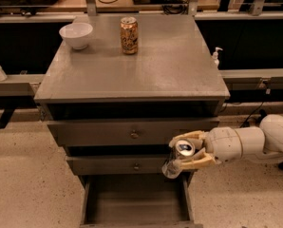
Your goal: Pick redbull can from bottom drawer and place on counter
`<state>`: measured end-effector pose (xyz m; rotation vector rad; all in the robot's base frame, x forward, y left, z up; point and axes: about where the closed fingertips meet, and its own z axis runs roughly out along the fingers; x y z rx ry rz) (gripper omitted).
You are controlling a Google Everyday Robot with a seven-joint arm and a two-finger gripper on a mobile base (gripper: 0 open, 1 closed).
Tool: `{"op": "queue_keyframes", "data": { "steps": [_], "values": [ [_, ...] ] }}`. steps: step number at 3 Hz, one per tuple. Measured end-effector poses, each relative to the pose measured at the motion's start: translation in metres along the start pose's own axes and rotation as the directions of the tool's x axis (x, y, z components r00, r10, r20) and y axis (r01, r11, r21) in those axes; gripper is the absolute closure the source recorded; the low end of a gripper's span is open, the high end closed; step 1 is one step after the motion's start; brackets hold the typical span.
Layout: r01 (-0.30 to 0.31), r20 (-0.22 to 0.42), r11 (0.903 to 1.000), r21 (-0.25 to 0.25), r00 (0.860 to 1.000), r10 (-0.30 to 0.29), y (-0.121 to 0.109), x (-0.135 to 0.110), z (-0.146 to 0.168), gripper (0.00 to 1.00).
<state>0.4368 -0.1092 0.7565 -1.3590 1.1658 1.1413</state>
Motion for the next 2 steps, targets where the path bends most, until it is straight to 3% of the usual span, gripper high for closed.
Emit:
{"op": "queue_keyframes", "data": {
  "steps": [1, 2],
  "values": [
    [-0.011, -0.084, 0.9992, -0.04, 0.996, 0.007, -0.019, -0.027, 0.02, 1.0],
    [-0.035, -0.274, 0.9942, -0.101, 0.962, 0.006, -0.073, -0.087, 0.057, 1.0]
  ]
}}
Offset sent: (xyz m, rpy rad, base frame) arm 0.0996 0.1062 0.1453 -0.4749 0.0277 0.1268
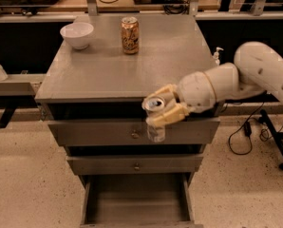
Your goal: Pick redbull can from bottom drawer and place on counter
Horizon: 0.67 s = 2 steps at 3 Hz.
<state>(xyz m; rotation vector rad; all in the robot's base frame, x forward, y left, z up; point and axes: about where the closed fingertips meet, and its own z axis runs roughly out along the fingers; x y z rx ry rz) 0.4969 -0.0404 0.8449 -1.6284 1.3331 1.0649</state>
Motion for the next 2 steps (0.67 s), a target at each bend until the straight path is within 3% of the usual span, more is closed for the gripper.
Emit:
{"op": "queue_keyframes", "data": {
  "steps": [1, 2],
  "values": [
    [-0.008, -0.057, 0.9998, -0.019, 0.998, 0.007, -0.038, -0.038, 0.005, 1.0],
    [-0.037, -0.034, 0.9986, 0.038, 0.999, 0.038, -0.071, -0.055, -0.007, 1.0]
  ]
}}
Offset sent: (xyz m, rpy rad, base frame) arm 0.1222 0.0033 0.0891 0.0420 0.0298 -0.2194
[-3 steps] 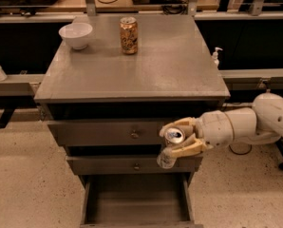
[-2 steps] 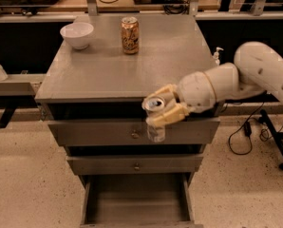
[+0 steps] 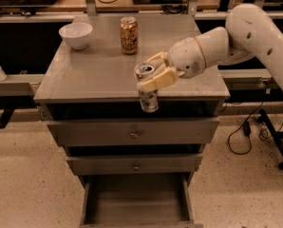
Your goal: Pick redbull can from bottom drawer and place on counter
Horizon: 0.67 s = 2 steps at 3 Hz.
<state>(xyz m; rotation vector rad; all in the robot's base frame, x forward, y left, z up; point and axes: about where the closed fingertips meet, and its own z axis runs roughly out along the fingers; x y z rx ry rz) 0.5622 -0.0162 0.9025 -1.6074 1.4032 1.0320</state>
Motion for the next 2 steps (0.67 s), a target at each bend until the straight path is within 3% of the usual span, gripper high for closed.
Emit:
{"op": "queue_keyframes", "data": {
  "steps": [1, 2],
  "values": [
    [-0.024, 0.037, 0.9934, 0.112, 0.999, 0.02, -0.026, -0.015, -0.021, 1.0],
    [-0.042, 0.058, 0.9734, 0.225, 0.998, 0.029, -0.042, -0.025, -0.043, 1.0]
  ]
}}
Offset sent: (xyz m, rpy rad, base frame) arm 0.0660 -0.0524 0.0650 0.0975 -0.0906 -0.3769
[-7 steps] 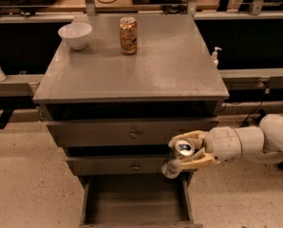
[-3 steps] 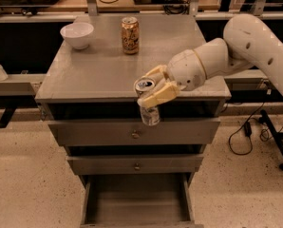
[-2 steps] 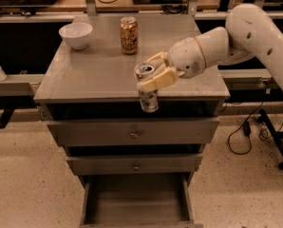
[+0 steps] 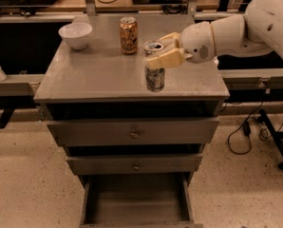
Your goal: Pick redbull can from bottom drawer and place on counter
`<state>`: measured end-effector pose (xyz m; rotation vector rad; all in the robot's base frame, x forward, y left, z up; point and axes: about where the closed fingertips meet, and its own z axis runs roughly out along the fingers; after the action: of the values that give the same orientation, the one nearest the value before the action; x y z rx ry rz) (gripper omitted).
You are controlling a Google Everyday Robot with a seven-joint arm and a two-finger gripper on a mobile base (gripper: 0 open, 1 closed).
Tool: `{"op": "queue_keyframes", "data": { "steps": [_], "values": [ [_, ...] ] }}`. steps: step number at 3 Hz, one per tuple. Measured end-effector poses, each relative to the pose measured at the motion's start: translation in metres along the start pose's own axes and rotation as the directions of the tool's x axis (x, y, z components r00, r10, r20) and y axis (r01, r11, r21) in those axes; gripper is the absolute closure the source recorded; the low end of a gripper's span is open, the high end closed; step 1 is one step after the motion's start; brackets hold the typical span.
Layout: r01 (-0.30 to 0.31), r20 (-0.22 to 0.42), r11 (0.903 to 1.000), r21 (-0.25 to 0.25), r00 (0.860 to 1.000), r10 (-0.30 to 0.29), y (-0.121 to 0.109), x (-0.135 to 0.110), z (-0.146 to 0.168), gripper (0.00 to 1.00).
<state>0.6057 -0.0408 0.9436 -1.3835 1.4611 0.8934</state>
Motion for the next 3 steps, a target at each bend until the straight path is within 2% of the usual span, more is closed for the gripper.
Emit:
{"op": "queue_keyframes", "data": {
  "steps": [1, 2, 3],
  "values": [
    [-0.025, 0.016, 0.9963, 0.082, 1.0, 0.023, -0.02, 0.007, -0.01, 1.0],
    [-0.044, 0.044, 0.9919, 0.12, 0.998, 0.039, -0.037, 0.027, -0.012, 0.82],
    [-0.076, 0.049, 0.9855, 0.152, 0.996, 0.069, -0.052, 0.054, -0.012, 0.59]
  ]
}}
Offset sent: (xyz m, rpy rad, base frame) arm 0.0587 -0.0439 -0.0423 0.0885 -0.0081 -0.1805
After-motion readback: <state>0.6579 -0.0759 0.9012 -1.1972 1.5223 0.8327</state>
